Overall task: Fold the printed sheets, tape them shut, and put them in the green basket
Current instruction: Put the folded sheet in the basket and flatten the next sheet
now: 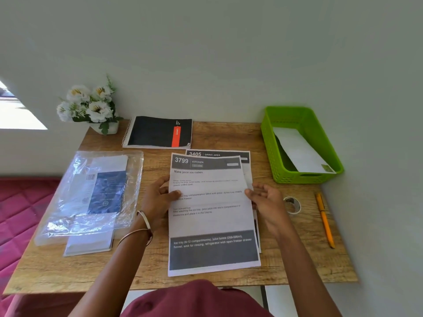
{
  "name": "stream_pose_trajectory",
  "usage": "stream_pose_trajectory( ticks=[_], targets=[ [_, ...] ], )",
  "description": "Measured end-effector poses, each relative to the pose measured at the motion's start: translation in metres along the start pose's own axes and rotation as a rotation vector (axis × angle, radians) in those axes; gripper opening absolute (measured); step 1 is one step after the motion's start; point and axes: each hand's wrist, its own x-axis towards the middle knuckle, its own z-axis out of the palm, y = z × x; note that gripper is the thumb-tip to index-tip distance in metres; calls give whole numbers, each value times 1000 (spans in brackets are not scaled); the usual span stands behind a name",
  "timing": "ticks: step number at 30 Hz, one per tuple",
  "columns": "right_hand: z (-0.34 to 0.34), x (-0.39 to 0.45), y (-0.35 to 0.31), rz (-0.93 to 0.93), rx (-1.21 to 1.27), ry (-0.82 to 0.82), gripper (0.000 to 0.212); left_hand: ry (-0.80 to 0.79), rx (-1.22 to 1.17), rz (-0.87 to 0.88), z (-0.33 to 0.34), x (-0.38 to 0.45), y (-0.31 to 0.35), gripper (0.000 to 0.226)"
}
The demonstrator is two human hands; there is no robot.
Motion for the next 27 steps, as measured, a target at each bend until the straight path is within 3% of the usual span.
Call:
stream_pose_trajectory(
  ticks=[5, 16, 22, 24, 27],
  targets=[
    [10, 18, -18, -78, 152, -9, 48, -17, 33, 40, -3, 0, 1, 32],
    [22, 35, -14, -164, 27, 20, 24, 22, -86, -21, -9, 1, 0, 22],
    [19, 41, -7, -138, -78, 90, 39, 40, -234, -128, -6, 2, 4, 24],
    [18, 39, -8, -153, -145, 134, 34, 15, -152, -93, -6, 2, 4, 22],
    [22, 35, -11, -341, -450, 146, 23, -23, 196, 35, -5, 5, -4, 27]
  ],
)
